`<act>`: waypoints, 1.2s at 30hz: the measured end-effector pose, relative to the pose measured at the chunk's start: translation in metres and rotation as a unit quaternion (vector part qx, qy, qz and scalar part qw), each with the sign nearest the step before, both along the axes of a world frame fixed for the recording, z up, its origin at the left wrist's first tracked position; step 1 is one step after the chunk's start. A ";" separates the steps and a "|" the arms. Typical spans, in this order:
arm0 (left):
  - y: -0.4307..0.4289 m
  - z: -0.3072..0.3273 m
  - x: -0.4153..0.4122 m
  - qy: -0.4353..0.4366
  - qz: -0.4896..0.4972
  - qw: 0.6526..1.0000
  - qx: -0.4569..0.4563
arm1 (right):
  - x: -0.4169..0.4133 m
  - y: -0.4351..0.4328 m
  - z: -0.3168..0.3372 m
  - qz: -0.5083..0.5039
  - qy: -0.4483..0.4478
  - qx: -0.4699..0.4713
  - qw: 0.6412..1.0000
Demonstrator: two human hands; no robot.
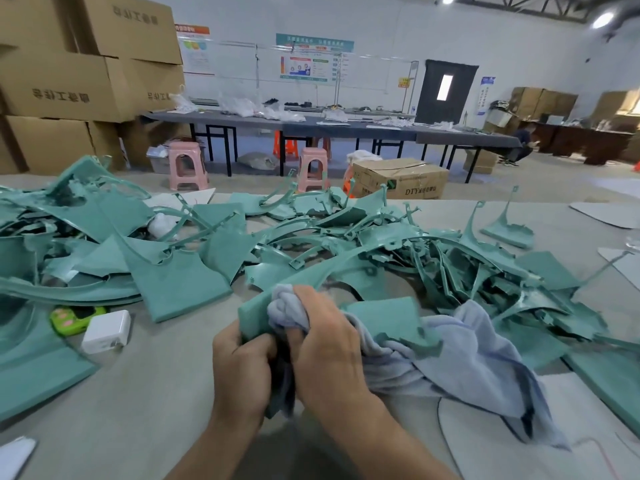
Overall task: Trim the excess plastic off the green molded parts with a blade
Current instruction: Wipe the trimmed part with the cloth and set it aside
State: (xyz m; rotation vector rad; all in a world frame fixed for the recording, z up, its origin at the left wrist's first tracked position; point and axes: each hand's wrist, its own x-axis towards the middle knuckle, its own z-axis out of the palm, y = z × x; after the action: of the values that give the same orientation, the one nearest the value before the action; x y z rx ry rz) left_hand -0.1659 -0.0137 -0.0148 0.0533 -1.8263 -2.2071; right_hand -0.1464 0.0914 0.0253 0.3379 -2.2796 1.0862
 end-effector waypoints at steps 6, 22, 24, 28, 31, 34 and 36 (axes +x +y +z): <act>-0.006 0.006 -0.006 0.030 0.021 0.999 -0.021 | -0.037 0.002 0.008 -0.105 0.097 0.132 0.981; -0.017 0.019 0.000 0.067 0.077 0.980 -0.170 | -0.110 0.075 0.057 -0.291 -0.035 0.159 0.943; -0.019 0.015 -0.005 0.056 0.078 0.986 -0.134 | -0.114 0.086 0.064 -0.307 -0.042 0.168 0.936; -0.016 0.005 -0.017 -0.052 0.072 0.996 0.000 | -0.109 0.106 0.077 -0.325 -0.035 0.169 0.930; -0.018 0.005 -0.023 -0.141 0.062 0.977 0.148 | -0.093 0.122 0.089 -0.343 -0.062 0.079 0.934; -0.022 0.006 -0.026 -0.221 0.001 0.951 0.216 | -0.059 0.122 0.100 -0.169 -0.188 -0.225 0.941; -0.021 0.009 -0.022 -0.245 -0.073 0.945 0.204 | -0.032 0.110 0.094 0.002 -0.280 -0.345 0.896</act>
State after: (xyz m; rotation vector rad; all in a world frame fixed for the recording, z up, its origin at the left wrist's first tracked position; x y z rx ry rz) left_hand -0.1883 -0.0351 -0.0054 0.6180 -1.5796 -2.8416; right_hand -0.1782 0.2018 0.1192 -0.3005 -2.1359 2.1014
